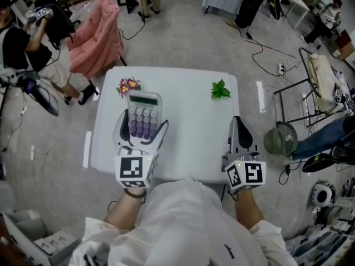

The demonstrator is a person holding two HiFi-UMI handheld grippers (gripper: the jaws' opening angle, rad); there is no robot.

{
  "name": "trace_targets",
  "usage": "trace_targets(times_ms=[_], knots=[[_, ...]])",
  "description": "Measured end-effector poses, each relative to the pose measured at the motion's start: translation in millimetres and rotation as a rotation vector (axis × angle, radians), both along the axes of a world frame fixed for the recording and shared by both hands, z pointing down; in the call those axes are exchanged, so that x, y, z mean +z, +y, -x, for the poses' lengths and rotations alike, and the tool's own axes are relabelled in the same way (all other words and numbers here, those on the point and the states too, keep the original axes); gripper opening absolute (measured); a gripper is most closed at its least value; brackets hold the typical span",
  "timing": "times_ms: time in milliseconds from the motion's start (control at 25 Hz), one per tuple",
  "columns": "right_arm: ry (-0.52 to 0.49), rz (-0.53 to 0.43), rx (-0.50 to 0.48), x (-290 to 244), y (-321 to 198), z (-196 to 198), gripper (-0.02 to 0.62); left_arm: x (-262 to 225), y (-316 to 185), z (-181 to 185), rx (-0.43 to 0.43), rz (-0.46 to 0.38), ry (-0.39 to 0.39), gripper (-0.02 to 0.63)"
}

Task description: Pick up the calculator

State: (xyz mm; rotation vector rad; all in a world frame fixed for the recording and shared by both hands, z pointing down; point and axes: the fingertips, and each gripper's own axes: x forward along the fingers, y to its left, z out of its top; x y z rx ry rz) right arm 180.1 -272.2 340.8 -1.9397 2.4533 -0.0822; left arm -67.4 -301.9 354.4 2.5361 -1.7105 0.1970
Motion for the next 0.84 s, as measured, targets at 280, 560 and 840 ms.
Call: trace_targets(times_ms=[280,560,840], knots=[[-0.001,0.004,0.002,0.9,2.2,2.4,0.017,0.7,1.8,2.3,-0.004,0.001,0.005,0.503],[-0.001,0.010,0.012,-0.5,3.4,0.8,0.017,1.5,2.5,0.3,0.000,0.007,0.004,0.503],[-0.004,0.007,0.009,0.0,2.9,1.5,0.017,3.5,1.0,-0.7,0.006,0.008,0.007,0.502]])
